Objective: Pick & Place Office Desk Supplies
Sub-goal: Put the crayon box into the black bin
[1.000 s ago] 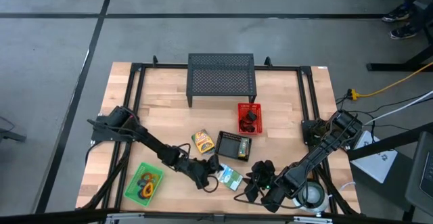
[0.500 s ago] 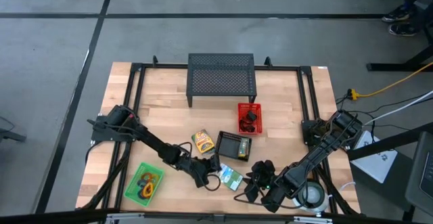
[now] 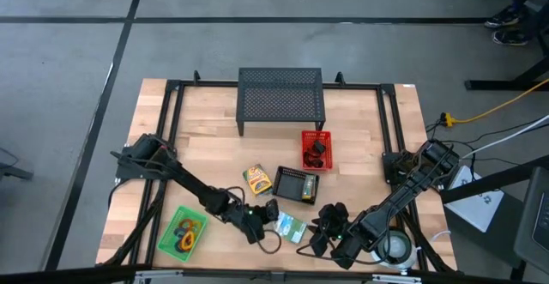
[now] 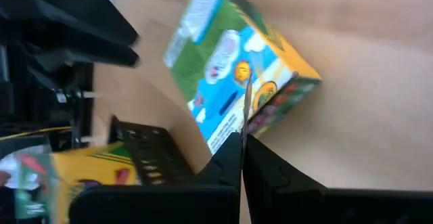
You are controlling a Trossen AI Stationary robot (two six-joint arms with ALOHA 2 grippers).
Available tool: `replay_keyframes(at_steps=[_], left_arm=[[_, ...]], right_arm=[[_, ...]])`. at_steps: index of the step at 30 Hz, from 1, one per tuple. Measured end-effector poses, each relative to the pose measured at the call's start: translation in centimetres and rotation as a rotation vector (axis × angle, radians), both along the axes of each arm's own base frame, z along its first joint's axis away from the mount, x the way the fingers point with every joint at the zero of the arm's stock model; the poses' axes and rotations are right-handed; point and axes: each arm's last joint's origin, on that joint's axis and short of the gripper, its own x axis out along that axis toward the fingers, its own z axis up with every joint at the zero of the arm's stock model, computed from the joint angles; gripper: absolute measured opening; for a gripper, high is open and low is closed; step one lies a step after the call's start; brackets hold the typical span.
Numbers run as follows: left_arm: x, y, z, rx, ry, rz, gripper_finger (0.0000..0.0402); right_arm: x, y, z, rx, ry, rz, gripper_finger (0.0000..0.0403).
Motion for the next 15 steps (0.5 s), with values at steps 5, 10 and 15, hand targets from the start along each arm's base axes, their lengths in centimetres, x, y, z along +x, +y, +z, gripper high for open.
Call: replay_keyframes(at_steps=[5,10,15], left_arm=[[-0.9,-0.9,2.4,0.006,-0.012,0.013,0.0002],[-1.6,-1.0,5.4,-0.013,-0.058,0.023,0.0002],[-2.1,-0.3,7.5,0.074,-0.116,0.079,0.0002]], right_arm=[[0.0,0.1,0.0,-0.003,0.004,0.02,0.0132],[0.0,0.1,0.0,-0.004,0.005,0.021,0.0132],[0.0,0.1,0.0,-0.002,0.004,0.02,0.0132]])
